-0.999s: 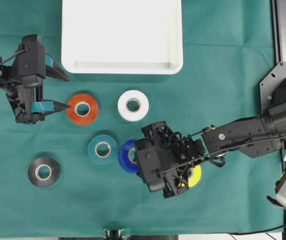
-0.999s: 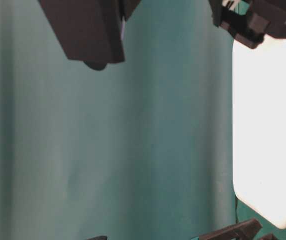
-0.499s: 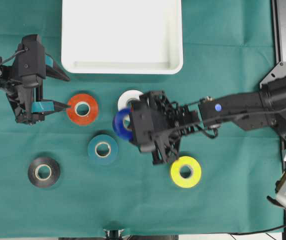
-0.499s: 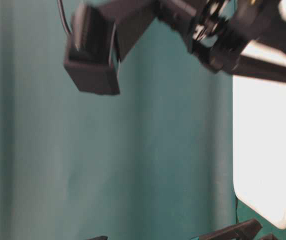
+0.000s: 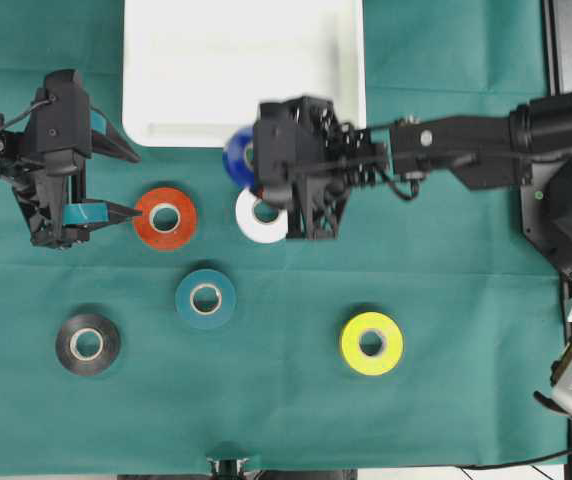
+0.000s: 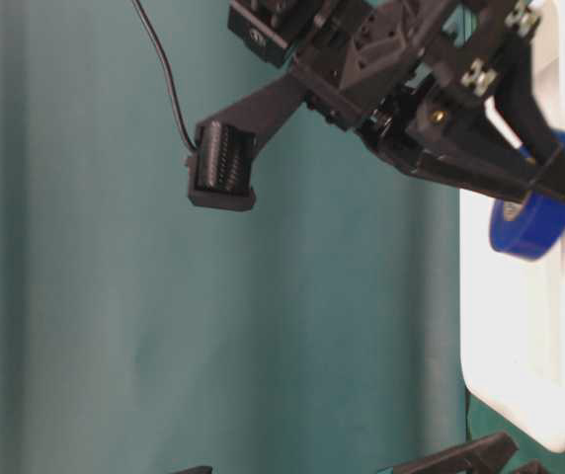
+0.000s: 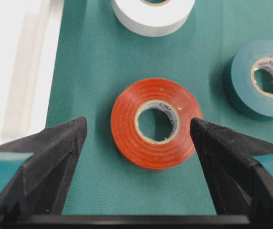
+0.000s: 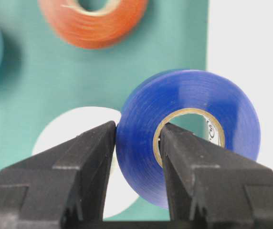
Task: Put the tape alternately from left to right into the white case.
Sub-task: 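Lift the blue roll with the right gripper into the white tray, then release the blue roll and move the right gripper over the white roll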
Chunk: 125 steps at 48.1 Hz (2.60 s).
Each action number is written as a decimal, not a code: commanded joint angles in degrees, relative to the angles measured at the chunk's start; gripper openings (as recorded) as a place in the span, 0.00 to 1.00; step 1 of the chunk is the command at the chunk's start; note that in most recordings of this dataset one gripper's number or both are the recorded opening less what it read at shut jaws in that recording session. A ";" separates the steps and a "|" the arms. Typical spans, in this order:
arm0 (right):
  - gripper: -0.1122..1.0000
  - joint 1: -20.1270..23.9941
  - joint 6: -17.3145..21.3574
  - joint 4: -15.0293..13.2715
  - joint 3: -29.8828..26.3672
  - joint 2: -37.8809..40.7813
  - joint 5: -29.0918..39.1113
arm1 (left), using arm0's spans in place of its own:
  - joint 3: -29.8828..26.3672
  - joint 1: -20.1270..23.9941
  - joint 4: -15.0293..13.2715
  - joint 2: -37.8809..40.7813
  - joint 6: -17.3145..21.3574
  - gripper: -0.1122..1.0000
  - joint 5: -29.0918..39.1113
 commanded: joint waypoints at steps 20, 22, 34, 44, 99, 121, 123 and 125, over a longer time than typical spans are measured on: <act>0.13 -7.38 0.09 -2.99 -0.88 -0.88 -0.62 | -1.14 0.00 -0.09 -0.79 0.18 0.94 -0.26; 0.13 -7.65 0.00 -3.34 -1.05 -0.62 -0.62 | -1.32 0.09 -0.09 -0.79 0.18 0.94 -0.26; 0.13 -9.05 0.00 -4.66 -2.81 1.58 -1.05 | -1.49 0.09 -0.09 -0.79 0.18 0.94 -0.18; 0.13 -9.32 0.00 -5.10 -3.60 2.46 -1.23 | -1.49 0.00 -0.09 -0.79 0.18 0.94 -0.18; 0.85 -9.23 0.09 -5.10 -2.29 2.20 -2.02 | -1.32 0.09 -0.09 -0.79 0.18 0.94 -0.18; 0.85 -2.11 0.00 -5.10 0.44 -3.69 -1.67 | -1.49 0.09 -0.09 -0.79 0.18 0.94 -0.18; 0.85 -1.32 0.00 -5.10 0.79 -3.96 -1.67 | -1.41 0.09 -0.09 -0.70 0.09 0.94 -0.18; 0.85 -0.62 0.00 -5.10 1.05 -4.22 -1.67 | -1.41 0.09 -0.09 -0.70 0.09 0.94 -0.18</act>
